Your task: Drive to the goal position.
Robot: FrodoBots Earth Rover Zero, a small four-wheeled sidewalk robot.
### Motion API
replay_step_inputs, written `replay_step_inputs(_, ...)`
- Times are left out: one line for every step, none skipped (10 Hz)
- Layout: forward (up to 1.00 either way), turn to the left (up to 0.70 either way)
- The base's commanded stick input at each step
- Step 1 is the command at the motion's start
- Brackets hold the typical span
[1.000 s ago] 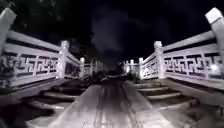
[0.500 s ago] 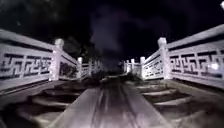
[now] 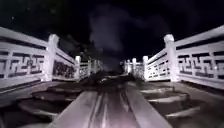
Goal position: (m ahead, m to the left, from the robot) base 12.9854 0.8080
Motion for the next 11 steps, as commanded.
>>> replay_step_inputs(0.7, 0.0)
replay_step_inputs(0.7, 0.0)
replay_step_inputs(0.7, 0.0)
replay_step_inputs(0.7, 0.0)
replay_step_inputs(0.7, 0.0)
replay_step_inputs(0.7, 0.0)
replay_step_inputs(0.7, 0.0)
replay_step_inputs(0.7, 0.0)
replay_step_inputs(0.7, 0.0)
replay_step_inputs(0.7, 0.0)
replay_step_inputs(0.7, 0.0)
